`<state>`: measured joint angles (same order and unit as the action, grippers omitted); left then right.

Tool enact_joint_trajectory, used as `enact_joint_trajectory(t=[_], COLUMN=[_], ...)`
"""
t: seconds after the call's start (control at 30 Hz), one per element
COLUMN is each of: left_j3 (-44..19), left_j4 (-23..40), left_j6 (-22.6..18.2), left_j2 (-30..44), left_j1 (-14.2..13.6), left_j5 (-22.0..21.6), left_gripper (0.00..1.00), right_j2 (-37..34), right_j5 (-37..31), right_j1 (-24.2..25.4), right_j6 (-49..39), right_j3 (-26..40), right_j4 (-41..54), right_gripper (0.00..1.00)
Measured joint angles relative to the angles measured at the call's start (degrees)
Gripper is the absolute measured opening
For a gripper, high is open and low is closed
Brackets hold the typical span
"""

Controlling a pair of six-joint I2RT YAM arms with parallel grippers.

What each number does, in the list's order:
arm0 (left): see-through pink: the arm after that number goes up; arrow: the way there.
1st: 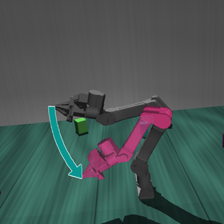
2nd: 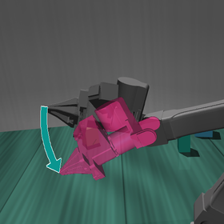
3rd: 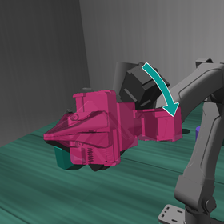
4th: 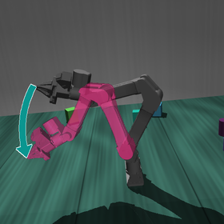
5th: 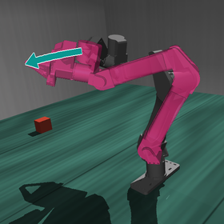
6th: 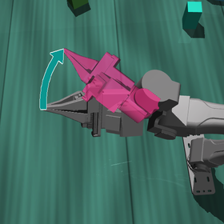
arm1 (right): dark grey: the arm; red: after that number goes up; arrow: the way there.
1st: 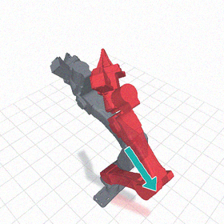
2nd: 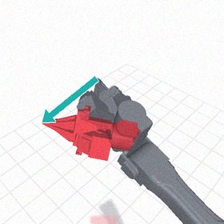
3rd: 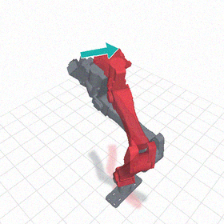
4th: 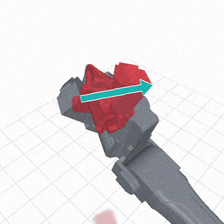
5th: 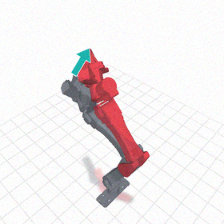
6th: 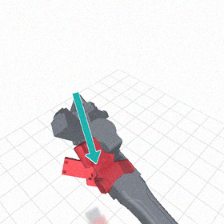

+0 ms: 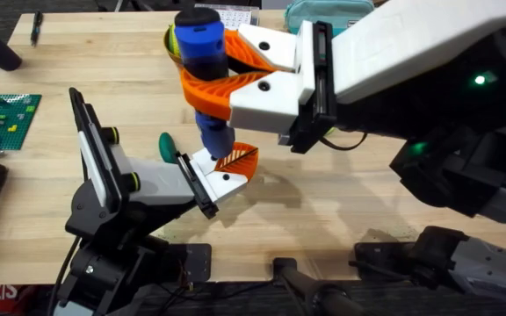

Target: Pick up the gripper from the table and insert it into the empty holder that is missing its gripper. Then pick up a screw, insert it into the mounting hole, and use the screwdriver to tighten it. Finally, clean up the table by picking up the vegetable and placing it into the bucket.

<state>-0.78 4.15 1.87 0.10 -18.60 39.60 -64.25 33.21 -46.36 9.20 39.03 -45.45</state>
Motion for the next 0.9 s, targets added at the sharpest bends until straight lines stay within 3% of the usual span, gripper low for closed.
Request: enact_joint_trajectory(t=[0.6,0.73,0.9], left_j3=[0.0,0.0,0.0], left_j4=[0.0,0.0,0.0], left_j6=[0.5,0.5,0.5], left_j2=[0.3,0.3,0.3], left_j1=[0.0,0.0,0.0], left_j5=[-0.4,-0.2,-0.2], left_gripper=[0.011,0.011,0.011], right_j2=[1.2,3.5,4.2], right_j5=[-2.0,-0.4,1.7], right_j1=[5.8,9.7,16.5], right_j6=[8.6,8.3,4.0], right_j3=[0.0,2.6,14.4], right_j4=[4.2,13.7,31.8], right_gripper=[0.082,0.085,0.083])
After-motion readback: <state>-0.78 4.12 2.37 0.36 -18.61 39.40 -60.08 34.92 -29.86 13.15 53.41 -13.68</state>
